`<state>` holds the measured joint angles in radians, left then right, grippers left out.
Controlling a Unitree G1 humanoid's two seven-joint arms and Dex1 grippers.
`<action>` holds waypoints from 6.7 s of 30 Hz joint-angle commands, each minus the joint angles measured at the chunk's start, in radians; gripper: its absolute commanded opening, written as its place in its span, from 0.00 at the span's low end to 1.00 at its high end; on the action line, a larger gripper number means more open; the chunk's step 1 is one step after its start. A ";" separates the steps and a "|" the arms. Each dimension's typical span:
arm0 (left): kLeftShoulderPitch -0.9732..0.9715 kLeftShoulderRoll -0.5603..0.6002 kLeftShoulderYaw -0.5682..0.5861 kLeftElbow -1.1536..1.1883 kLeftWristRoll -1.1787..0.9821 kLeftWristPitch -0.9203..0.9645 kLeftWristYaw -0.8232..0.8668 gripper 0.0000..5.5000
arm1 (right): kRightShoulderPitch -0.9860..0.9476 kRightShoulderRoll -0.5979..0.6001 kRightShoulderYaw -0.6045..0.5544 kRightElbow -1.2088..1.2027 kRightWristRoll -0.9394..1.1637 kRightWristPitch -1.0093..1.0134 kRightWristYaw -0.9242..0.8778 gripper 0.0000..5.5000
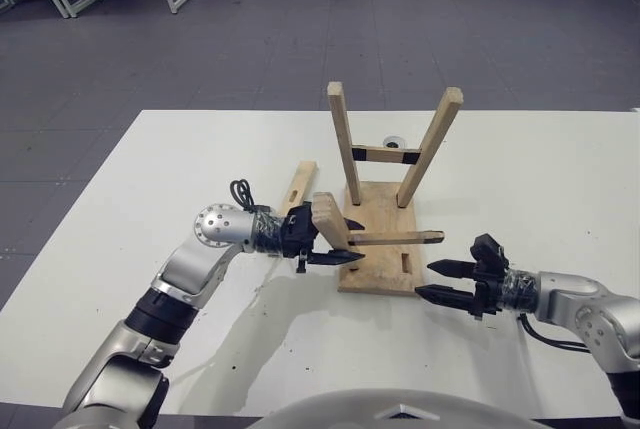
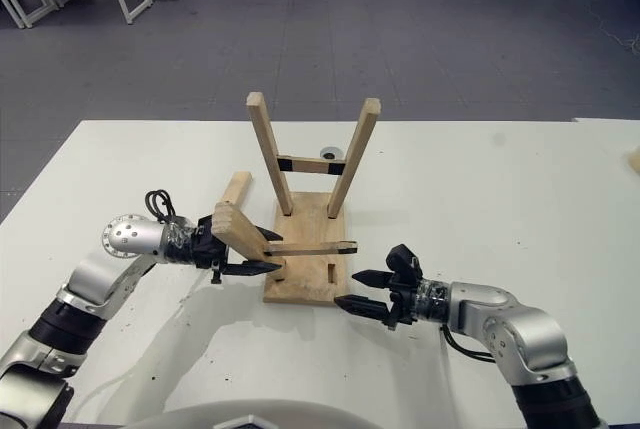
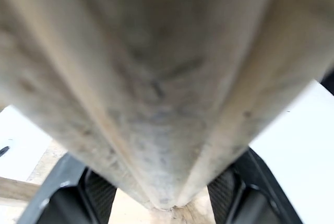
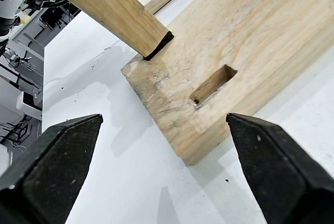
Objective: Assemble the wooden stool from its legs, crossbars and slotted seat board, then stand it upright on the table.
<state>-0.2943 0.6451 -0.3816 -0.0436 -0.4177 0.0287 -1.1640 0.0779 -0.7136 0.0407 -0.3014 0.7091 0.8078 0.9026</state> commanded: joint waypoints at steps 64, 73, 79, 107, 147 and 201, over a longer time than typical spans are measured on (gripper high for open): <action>0.294 -0.239 0.350 -0.202 0.151 0.606 0.829 0.76 | 0.106 0.141 -0.114 -0.196 0.022 0.069 -0.300 0.80; 0.338 -0.284 0.359 -0.032 0.243 0.523 0.897 0.76 | 0.112 0.149 -0.165 -0.192 -0.044 0.033 -0.382 0.80; 0.368 -0.341 0.367 -0.047 0.211 0.541 0.891 0.59 | 0.119 0.092 -0.082 -0.162 -0.231 -0.038 -0.433 0.80; -0.236 -0.072 0.809 -0.156 -1.073 0.955 0.459 0.37 | -0.727 0.190 -0.342 0.123 0.815 0.256 -0.478 0.80; -0.400 -0.100 0.568 0.074 -0.689 0.910 0.174 0.58 | -0.855 0.212 -0.322 0.233 0.828 0.167 -0.557 0.37; -0.111 -0.203 0.737 -0.071 -0.574 0.716 0.557 0.78 | -0.040 0.046 0.133 -0.091 -0.384 -0.523 0.026 0.37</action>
<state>-0.4130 0.4413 0.3503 -0.0980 -0.9968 0.7493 -0.6198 0.0313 -0.6328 0.1625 -0.4454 0.3875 0.2046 0.9546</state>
